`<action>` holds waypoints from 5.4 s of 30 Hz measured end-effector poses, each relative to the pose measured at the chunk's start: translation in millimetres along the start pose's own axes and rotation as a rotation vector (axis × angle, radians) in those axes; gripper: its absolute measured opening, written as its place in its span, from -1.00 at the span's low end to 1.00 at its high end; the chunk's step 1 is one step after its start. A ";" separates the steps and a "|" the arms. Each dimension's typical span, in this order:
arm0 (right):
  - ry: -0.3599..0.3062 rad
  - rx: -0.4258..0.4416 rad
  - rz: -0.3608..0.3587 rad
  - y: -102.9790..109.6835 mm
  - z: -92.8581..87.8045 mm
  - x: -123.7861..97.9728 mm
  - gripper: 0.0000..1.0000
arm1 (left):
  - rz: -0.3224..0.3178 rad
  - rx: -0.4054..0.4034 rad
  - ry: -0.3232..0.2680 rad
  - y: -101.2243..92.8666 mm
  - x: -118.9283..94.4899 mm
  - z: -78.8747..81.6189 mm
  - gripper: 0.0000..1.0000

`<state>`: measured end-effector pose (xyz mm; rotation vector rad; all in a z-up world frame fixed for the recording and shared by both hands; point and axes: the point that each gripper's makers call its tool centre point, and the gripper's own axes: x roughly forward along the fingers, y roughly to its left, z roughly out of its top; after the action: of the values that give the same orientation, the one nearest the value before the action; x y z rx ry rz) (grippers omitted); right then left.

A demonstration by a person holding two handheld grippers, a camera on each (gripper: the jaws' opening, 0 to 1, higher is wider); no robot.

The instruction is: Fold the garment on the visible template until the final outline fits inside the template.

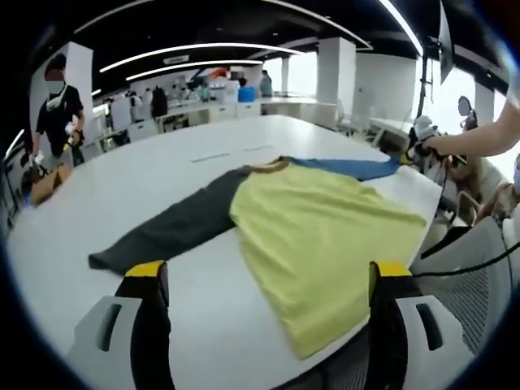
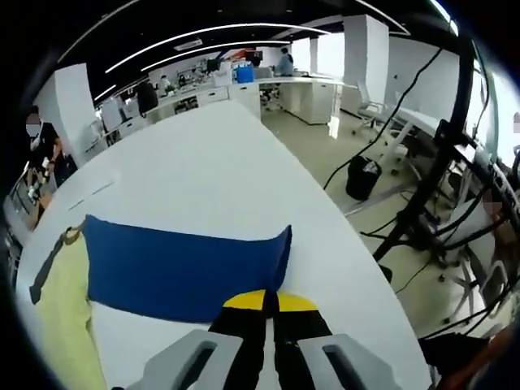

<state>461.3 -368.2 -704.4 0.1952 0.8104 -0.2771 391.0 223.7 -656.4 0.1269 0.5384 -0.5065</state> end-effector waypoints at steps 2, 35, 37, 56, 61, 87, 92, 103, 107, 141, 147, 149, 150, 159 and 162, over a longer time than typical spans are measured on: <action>-0.010 -0.003 0.015 8.0 3.1 -4.5 -1.00 | 0.008 0.000 -0.002 1.9 -0.6 0.1 0.98; -0.072 -0.146 0.195 94.3 50.5 -5.0 -1.00 | 0.006 -0.083 0.017 7.3 -10.3 -5.4 0.98; -0.071 -0.152 0.205 99.5 51.8 -4.7 -1.00 | 0.007 -0.086 0.019 7.9 -11.1 -6.0 0.98; -0.063 -0.209 0.272 149.9 51.4 -10.7 -1.00 | 0.002 -0.076 0.023 5.8 -12.0 -7.2 0.98; -0.058 -0.226 0.297 167.0 49.0 -14.8 -1.00 | 0.008 -0.062 0.013 7.4 -12.8 -2.8 0.94; -0.041 -0.297 0.415 231.1 51.8 -14.6 -1.00 | 0.003 -0.059 0.009 4.9 -11.5 -2.4 0.91; -0.043 -0.296 0.444 249.2 49.0 -19.5 -1.00 | -0.004 -0.058 0.004 3.4 -9.9 -2.5 0.91; -0.032 -0.307 0.492 280.6 44.8 -19.6 -1.00 | -0.005 -0.059 0.011 4.7 -9.2 -4.3 0.90; -0.030 -0.309 0.511 291.9 43.1 -21.7 -1.00 | -0.010 -0.061 0.014 3.3 -8.4 -5.9 0.90; -0.014 -0.354 0.627 371.3 34.0 -34.2 -1.00 | -0.023 -0.066 0.020 6.0 -5.7 -9.4 0.88; -0.001 -0.384 0.641 383.6 27.6 -32.6 -1.00 | -0.025 -0.069 0.029 5.5 -4.0 -12.8 0.88; 0.004 -0.395 0.650 389.1 25.2 -33.3 -1.00 | -0.025 -0.069 0.031 5.5 -3.6 -13.6 0.88; 0.006 -0.403 0.655 392.1 23.9 -33.6 -1.00 | -0.026 -0.071 0.030 5.4 -3.5 -13.7 0.88; 0.021 -0.447 0.680 408.6 12.8 -36.7 -1.00 | -0.024 -0.078 0.031 6.0 0.3 -14.3 0.88; 0.023 -0.454 0.691 414.9 10.9 -39.0 -1.00 | -0.025 -0.075 0.033 5.3 0.4 -14.4 0.87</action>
<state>574.6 27.9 -641.1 0.0418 0.7624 0.5575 387.3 231.7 -669.0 0.0571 0.5914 -0.5087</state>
